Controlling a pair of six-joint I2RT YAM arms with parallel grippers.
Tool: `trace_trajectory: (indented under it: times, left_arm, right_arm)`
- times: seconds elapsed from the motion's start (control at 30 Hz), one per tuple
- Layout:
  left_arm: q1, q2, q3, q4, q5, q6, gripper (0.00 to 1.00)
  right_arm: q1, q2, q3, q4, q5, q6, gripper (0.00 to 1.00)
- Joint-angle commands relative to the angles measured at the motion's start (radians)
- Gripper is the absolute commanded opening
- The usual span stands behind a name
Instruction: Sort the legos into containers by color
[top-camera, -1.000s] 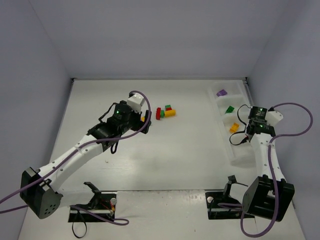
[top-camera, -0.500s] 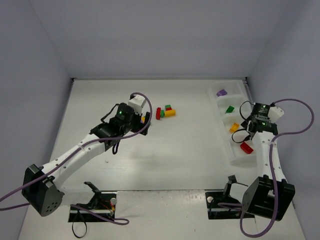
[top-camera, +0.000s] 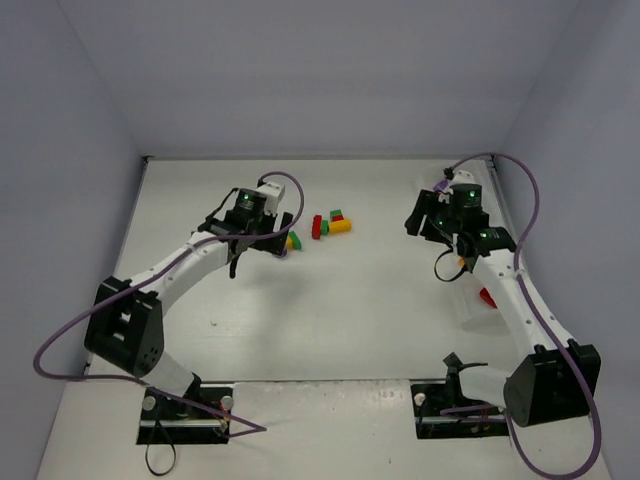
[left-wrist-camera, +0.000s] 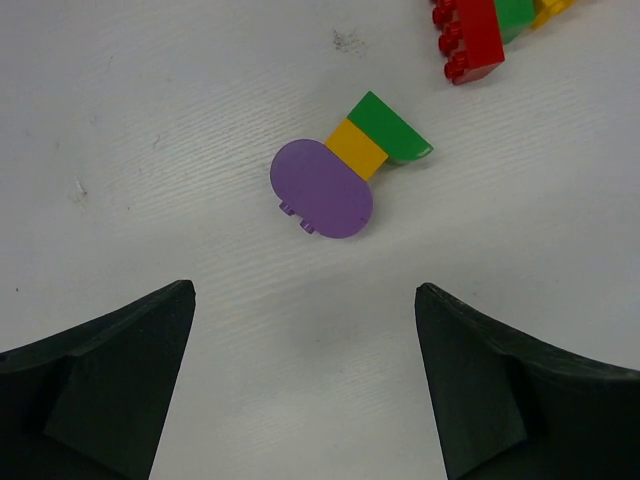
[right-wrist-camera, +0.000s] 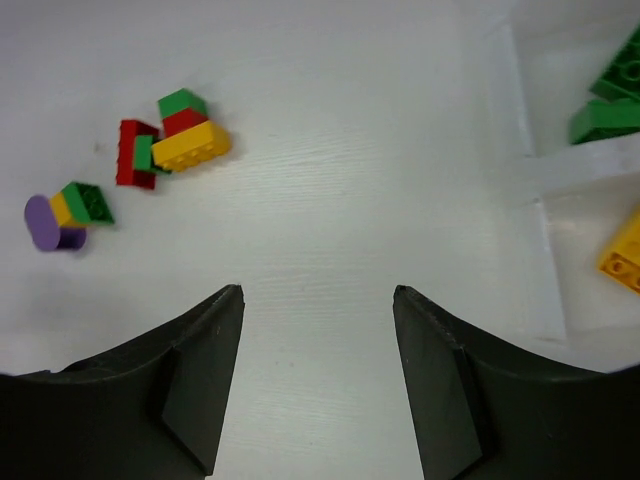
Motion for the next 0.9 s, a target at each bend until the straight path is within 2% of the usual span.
trace_trajectory:
  times: [0.0,0.17,0.4,0.63,0.87]
  left_arm:
    - [0.023,0.035,0.058,0.072,0.068,0.175,0.84]
    - [0.053,0.151,0.119,0.067,0.168,0.35,0.81]
    - [0.075,0.273,0.18,0.069,0.226,0.481,0.8]
    - [0.089,0.391,0.263,0.018,0.257,0.502,0.8]
    - [0.092,0.417,0.236,0.037,0.303,0.528,0.67]
  right_arm:
    - [0.062,0.029,0.024,0.102,-0.103,-0.053,0.58]
    - [0.134,0.076,0.027,0.127,-0.135,-0.058,0.59]
    - [0.158,0.09,0.009,0.148,-0.187,-0.076,0.59]
    - [0.168,0.086,-0.007,0.15,-0.213,-0.09,0.59]
    - [0.172,0.093,-0.007,0.148,-0.224,-0.096,0.59]
